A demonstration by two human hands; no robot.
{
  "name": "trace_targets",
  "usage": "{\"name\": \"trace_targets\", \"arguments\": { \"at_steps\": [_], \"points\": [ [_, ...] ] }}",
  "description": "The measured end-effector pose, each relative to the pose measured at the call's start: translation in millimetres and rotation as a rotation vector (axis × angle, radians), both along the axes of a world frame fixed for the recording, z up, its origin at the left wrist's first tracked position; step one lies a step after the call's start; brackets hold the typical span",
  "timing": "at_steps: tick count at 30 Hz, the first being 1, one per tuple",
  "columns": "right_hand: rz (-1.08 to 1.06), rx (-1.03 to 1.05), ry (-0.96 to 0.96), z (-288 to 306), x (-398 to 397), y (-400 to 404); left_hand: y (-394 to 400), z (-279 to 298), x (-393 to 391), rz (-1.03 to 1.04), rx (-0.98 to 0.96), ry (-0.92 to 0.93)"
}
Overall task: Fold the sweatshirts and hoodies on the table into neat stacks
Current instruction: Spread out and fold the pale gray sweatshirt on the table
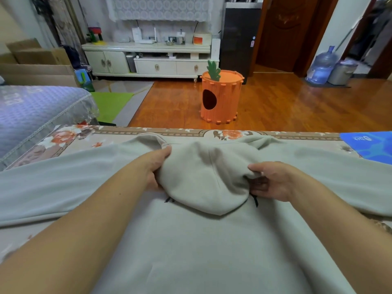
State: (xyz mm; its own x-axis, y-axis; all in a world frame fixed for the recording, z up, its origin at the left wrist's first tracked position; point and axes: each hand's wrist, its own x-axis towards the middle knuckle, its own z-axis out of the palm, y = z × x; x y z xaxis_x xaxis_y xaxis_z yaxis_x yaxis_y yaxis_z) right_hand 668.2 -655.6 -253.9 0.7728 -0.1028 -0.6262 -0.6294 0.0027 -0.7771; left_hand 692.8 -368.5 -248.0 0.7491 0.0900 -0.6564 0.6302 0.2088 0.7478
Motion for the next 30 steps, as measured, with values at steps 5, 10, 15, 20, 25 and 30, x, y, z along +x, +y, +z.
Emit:
{"name": "trace_targets", "arguments": {
  "at_steps": [5,10,15,20,25,30],
  "points": [
    [-0.245,0.109,-0.255,17,17,-12,22,-3,10,0.159,-0.110,-0.118],
    [0.061,-0.258,0.038,4,-8,-11,26,-27,6,-0.081,0.434,-0.136],
    [0.171,-0.627,-0.034,7,1,-22,-3,-21,-14,-0.256,1.387,-0.242],
    [0.151,-0.704,-0.270,-11,25,0,7,-35,-3,-0.133,1.092,-0.261],
    [0.065,-0.760,-0.236,-14,57,12,26,-41,18,-0.115,0.937,-0.293],
    [0.135,-0.709,-0.167,-23,66,-5,32,-34,21,-0.202,0.806,-0.262]
  ]
}}
